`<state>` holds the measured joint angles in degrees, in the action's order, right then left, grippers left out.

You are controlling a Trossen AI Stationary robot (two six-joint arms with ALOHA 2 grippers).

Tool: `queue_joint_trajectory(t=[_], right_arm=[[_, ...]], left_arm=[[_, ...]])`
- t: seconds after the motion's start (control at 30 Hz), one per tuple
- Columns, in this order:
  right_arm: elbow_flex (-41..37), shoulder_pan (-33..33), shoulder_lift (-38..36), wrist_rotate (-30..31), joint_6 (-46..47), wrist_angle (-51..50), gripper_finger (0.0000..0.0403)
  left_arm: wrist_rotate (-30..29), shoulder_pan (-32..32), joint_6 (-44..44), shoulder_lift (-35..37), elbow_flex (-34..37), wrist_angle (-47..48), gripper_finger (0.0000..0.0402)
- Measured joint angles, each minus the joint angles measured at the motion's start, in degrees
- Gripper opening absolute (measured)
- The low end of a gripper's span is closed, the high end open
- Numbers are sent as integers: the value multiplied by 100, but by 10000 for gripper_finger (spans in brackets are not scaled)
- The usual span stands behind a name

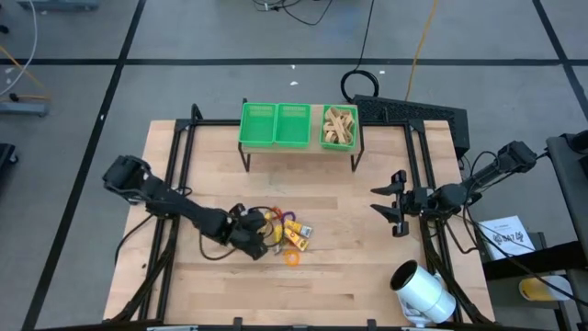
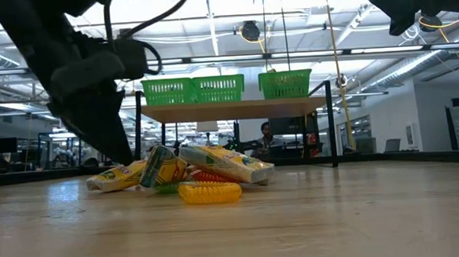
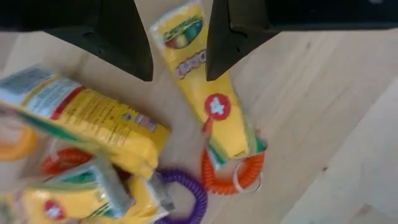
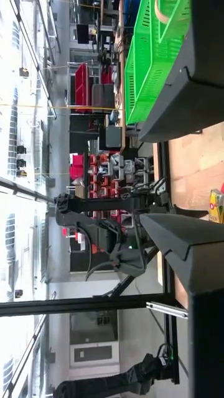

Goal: Pick & Place Office Desk Supplies
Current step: Put the yellow crayon box into the middle green bin on the shelf

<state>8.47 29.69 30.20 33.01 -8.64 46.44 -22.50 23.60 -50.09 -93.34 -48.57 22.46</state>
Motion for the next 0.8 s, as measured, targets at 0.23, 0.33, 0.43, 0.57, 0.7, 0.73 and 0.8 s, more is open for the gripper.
queue_joint_trajectory(t=[0.23, 0.33, 0.43, 0.57, 0.7, 0.73, 0.8], right_arm=[[0, 0, 0, -1, 0, 0, 190], [0, 0, 0, -2, 2, 2, 188], [0, 0, 0, -2, 1, 2, 185], [0, 0, 0, -2, 4, 2, 187], [0, 0, 0, 0, 4, 4, 186], [0, 0, 0, -2, 4, 4, 184], [0, 0, 0, -2, 4, 4, 182]], left_arm=[[-2, -3, -244, -85, -209, 185, 159], [-15, -23, -306, -108, -204, 233, 159], [-61, -79, -336, -248, -204, 219, 159], [-154, -192, -537, -544, -217, 35, 159], [-228, -278, -552, -745, -228, -136, 159], [-223, -298, -547, -749, -226, -138, 159], [-177, -325, -549, -754, -225, -130, 159]])
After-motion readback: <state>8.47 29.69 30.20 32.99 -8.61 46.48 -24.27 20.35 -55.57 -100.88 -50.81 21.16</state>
